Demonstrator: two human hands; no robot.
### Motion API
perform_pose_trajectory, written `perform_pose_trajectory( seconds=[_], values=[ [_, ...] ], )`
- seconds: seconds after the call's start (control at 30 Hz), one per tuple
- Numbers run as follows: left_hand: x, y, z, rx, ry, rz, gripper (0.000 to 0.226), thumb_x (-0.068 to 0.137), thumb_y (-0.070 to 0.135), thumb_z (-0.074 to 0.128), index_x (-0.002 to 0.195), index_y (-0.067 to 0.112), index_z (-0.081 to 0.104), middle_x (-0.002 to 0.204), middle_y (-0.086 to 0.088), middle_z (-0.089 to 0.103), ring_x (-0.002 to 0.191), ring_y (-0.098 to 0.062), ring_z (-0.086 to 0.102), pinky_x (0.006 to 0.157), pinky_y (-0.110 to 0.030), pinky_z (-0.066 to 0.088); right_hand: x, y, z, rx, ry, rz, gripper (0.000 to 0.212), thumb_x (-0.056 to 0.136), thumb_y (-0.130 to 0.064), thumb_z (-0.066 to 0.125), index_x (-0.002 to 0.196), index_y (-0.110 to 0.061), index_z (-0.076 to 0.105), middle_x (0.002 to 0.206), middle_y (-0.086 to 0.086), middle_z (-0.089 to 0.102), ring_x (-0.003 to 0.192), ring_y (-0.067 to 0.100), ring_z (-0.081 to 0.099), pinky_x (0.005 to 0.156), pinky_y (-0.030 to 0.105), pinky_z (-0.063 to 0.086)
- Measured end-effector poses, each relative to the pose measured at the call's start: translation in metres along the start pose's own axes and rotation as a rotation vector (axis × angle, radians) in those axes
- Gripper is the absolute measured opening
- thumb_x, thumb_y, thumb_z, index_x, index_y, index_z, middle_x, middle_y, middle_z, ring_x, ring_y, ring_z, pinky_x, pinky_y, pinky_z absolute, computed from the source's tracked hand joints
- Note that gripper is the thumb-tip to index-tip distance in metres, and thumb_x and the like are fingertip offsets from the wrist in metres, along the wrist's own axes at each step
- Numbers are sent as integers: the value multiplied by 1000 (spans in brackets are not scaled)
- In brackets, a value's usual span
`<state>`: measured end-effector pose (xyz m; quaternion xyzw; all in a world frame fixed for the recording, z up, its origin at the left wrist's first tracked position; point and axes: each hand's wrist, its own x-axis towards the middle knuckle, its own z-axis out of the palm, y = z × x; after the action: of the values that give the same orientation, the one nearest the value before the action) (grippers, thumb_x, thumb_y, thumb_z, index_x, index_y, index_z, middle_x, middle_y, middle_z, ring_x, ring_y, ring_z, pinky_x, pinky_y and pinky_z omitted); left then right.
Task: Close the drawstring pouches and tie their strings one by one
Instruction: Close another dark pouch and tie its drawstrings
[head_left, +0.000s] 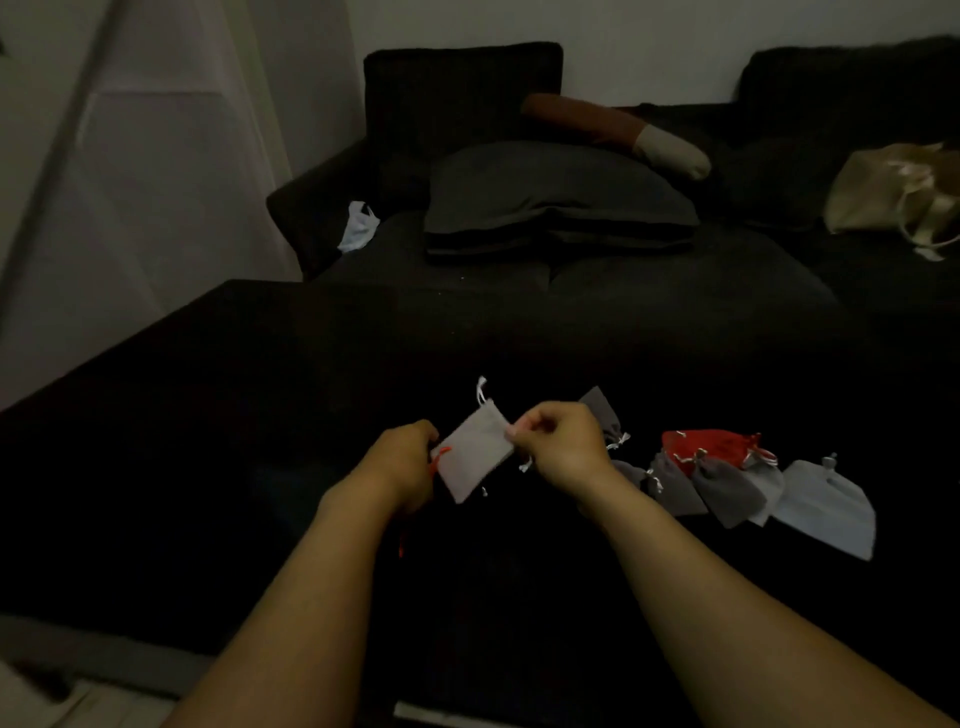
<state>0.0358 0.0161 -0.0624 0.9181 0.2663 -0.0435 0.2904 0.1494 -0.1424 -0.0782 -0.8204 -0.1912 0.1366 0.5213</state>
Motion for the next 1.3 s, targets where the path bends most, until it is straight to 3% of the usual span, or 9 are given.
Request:
perform_pose_trajectory(
  seconds=[0.13, 0.27, 0.4, 0.53, 0.83, 0.97, 1.07, 1.17, 1.3],
  values=[
    [5, 1, -4, 1, 85, 12, 46, 83, 9, 68, 125, 23, 56, 123, -6, 61, 109, -23, 61, 97, -39, 51, -8, -21, -16, 144, -95, -50, 9, 88, -8, 71, 91, 0, 70, 76, 11, 69, 61, 12, 63, 56, 18, 53],
    [1, 19, -11, -335, 67, 52, 58, 79, 9, 64, 132, 26, 51, 127, -3, 59, 112, -19, 58, 97, -38, 51, -9, -14, -7, 154, -309, -7, 7, 89, -3, 68, 96, -6, 70, 82, 11, 70, 68, 15, 64, 65, 25, 54],
    [4, 20, -2, -53, 1, -14, 85, 77, 19, 77, 149, 20, 33, 143, -8, 45, 122, -23, 52, 94, -30, 49, 2, 3, 5, -272, -129, -154, 23, 84, -14, 71, 106, -21, 68, 106, 1, 68, 97, 16, 65, 86, 30, 54],
    [11, 6, 9, 128, 0, -67, 80, 80, 15, 75, 148, 20, 34, 145, -10, 41, 132, -31, 45, 108, -41, 43, 2, 14, 8, -547, -279, -156, 49, 86, -27, 70, 133, -22, 58, 132, 7, 52, 120, 27, 55, 103, 32, 43],
    [10, 15, 10, 167, 327, -34, 45, 86, 9, 61, 130, 15, 52, 132, -13, 52, 121, -35, 53, 101, -49, 46, -1, 15, -4, -724, -92, -149, 5, 88, -13, 63, 93, -14, 65, 101, 13, 66, 97, 34, 65, 71, 32, 44],
    [-1, 47, -1, -127, 493, 274, 46, 89, 37, 69, 130, 18, 59, 129, -2, 58, 119, -18, 56, 99, -31, 46, 3, -6, -27, -476, -92, -97, 10, 89, -21, 67, 79, -21, 68, 86, 1, 69, 84, 18, 65, 73, 31, 51],
    [-11, 80, -6, -516, 341, 361, 52, 88, 49, 65, 131, 21, 60, 127, 5, 62, 116, -8, 57, 102, -27, 45, 4, -31, -62, -181, -62, -82, 12, 88, -18, 71, 76, -16, 69, 76, 2, 69, 71, 15, 63, 70, 31, 50],
    [-17, 110, 4, -495, 294, 544, 59, 83, 41, 75, 136, 24, 56, 130, 12, 59, 117, -1, 56, 102, -21, 44, -13, -48, -109, 49, -215, -119, 4, 88, -11, 70, 85, -10, 72, 75, 10, 70, 67, 14, 60, 66, 28, 47],
    [-20, 147, 22, -687, 283, 746, 25, 91, 17, 68, 116, 21, 68, 107, 7, 71, 100, -1, 67, 86, -18, 51, -35, -59, -151, 218, -245, -83, 12, 94, -11, 61, 96, -4, 70, 71, 5, 59, 61, 6, 53, 58, 16, 47]
  ],
)
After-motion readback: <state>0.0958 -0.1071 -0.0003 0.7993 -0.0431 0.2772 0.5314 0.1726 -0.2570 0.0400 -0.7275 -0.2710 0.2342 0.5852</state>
